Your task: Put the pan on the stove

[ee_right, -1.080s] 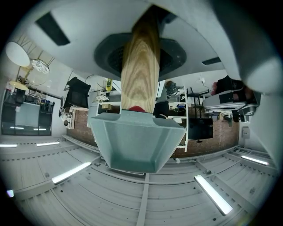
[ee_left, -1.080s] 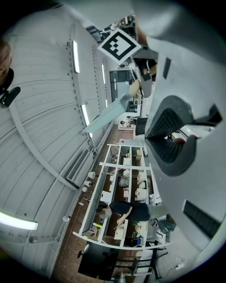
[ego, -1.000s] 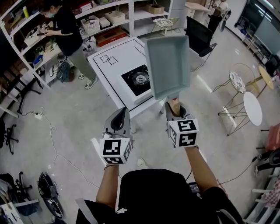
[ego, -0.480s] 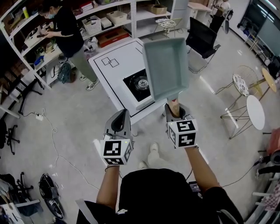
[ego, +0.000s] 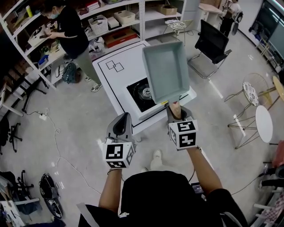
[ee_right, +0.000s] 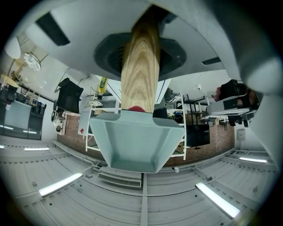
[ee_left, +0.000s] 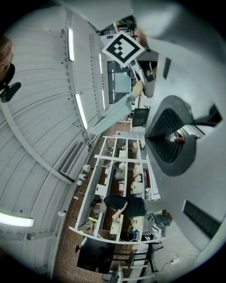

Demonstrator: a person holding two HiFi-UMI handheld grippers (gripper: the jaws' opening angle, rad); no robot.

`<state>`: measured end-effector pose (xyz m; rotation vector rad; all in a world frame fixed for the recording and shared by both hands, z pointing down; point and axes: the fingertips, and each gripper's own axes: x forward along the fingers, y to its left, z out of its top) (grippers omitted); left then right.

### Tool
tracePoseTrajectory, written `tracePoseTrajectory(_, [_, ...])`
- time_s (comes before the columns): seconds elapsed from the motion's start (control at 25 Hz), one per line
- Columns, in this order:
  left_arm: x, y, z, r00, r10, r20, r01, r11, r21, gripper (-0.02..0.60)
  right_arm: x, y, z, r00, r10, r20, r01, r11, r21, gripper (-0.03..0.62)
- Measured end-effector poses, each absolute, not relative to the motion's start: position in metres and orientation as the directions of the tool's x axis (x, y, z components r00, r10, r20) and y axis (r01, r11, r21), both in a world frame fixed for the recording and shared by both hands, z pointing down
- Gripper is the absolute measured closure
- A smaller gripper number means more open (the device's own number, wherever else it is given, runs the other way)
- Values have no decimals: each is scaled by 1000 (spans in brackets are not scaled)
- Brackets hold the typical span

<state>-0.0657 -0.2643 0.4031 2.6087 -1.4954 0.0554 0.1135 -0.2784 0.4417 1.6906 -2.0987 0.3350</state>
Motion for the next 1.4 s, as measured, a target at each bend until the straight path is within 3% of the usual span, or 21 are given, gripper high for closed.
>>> tracePoseTrajectory(0.68, [-56,-333,436,459,-875,155,-885,-435,164,574,114,-368,509,-202,-755,624,-948,312,71,516])
tracePoseTrajectory(1.4, [-63,-361,465,426,-875,229,-903,-396,163,574,118,-390,585,-152,-576,803,-924,371,91,516])
